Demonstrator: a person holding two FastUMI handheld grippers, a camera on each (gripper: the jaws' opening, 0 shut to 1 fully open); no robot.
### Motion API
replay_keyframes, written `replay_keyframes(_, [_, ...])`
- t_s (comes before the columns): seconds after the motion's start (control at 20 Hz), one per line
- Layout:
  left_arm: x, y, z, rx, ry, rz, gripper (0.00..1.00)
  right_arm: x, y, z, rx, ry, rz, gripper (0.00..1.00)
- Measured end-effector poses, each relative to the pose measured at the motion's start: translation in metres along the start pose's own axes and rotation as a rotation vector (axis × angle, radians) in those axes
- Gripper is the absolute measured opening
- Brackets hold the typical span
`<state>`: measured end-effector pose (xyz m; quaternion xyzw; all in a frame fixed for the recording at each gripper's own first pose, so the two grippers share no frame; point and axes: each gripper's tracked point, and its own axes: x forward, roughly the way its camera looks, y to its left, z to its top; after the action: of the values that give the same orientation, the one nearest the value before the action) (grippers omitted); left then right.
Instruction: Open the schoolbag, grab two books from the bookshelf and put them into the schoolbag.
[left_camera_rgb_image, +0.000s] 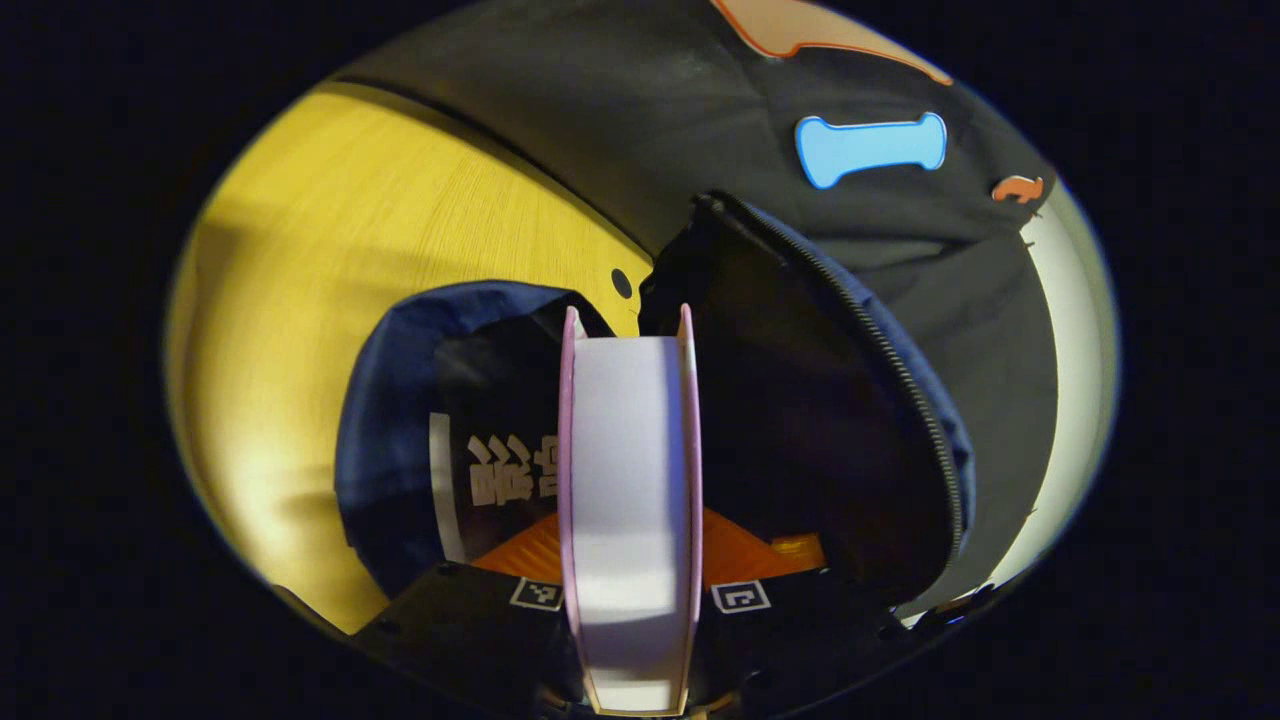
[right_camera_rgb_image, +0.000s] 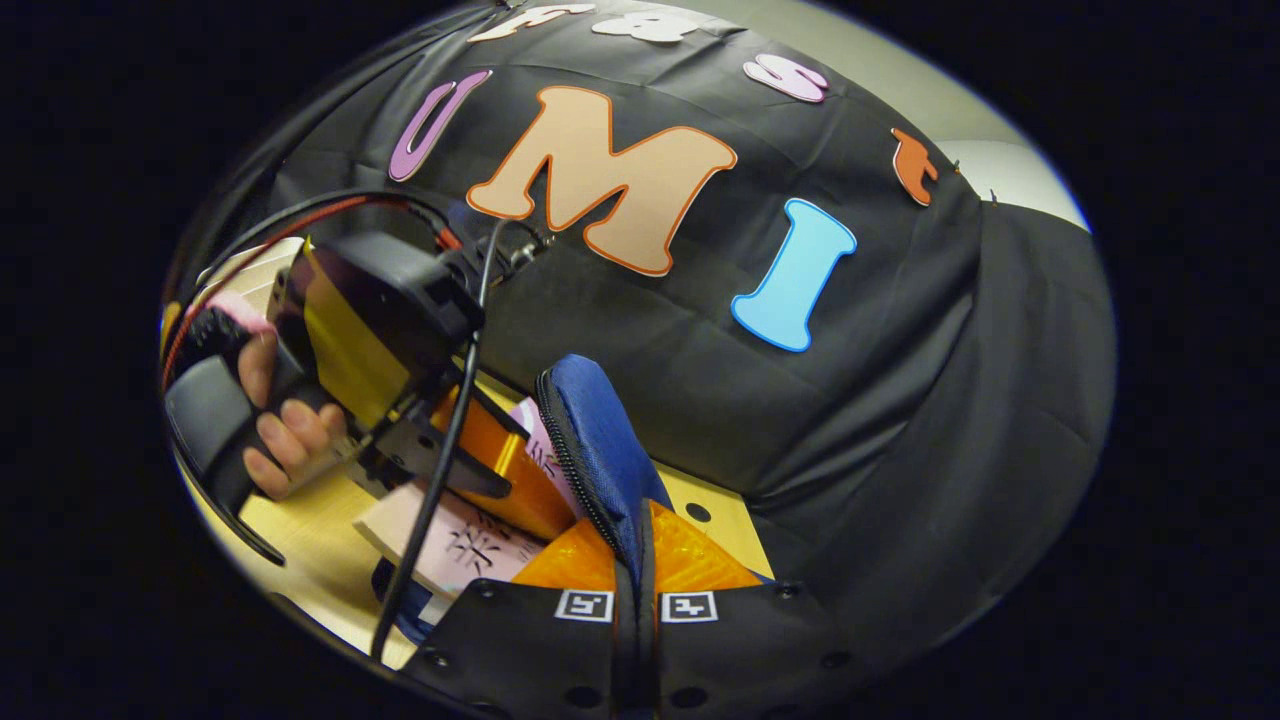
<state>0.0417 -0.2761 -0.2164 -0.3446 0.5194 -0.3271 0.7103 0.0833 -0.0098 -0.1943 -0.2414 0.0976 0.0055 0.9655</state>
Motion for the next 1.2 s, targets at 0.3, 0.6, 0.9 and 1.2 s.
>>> replay_keyframes(0.3, [0.035,0.008,-0.018,-0.1,0.017,-0.067,0.36,-0.001,0.012,0.002,-0.021,-0.016,0.039,0.06])
replay_keyframes(0.6, [0.051,0.017,-0.032,-0.051,0.04,-0.008,0.41,-0.001,-0.002,0.002,-0.008,-0.022,0.017,0.04])
replay_keyframes(0.9, [0.004,0.031,-0.03,0.123,-0.001,0.158,0.95,-0.011,-0.003,0.016,0.027,-0.051,0.072,0.24])
replay_keyframes(1.2, [-0.06,0.028,-0.033,0.148,-0.068,0.241,0.96,-0.059,-0.001,0.058,0.081,-0.141,0.181,0.69])
